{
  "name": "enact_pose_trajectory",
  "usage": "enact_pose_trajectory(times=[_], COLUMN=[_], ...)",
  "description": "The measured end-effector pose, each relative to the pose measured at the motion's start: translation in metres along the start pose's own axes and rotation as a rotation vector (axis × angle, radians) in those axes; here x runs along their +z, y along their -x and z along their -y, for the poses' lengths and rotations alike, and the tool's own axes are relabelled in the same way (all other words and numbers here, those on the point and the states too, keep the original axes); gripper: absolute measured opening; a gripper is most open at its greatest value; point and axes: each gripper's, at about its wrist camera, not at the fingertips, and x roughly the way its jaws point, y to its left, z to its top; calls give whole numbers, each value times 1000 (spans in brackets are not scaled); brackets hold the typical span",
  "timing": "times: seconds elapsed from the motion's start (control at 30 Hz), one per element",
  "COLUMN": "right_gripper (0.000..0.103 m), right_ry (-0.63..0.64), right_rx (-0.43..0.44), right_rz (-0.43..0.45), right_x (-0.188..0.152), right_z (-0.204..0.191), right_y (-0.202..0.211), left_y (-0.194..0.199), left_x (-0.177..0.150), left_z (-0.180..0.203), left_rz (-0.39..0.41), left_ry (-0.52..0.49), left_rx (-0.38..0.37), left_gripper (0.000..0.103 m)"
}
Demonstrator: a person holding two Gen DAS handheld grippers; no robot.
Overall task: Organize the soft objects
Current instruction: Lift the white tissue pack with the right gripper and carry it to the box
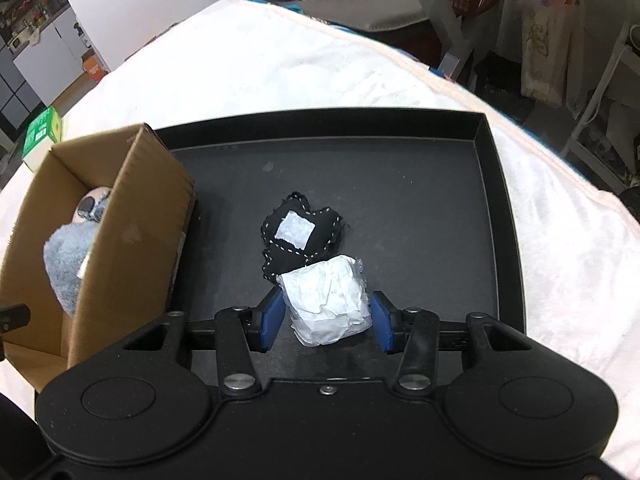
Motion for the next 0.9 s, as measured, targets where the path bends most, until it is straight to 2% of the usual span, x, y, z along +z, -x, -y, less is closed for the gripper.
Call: enact_pose_trajectory(times=[0.5,0.9], right_gripper=[45,45], right_ry=[16,46], right_rx=[-13,-21], right_rz=[78,118], right_x=[13,24], right_z=[-19,-43], right_y=[34,50], left_y=[3,-3], left_x=[-6,-8], left_z=[-20,-33], left_rz=[33,22], left_ry=[83,140], left_rx=[-78,-136], left_gripper=[55,55])
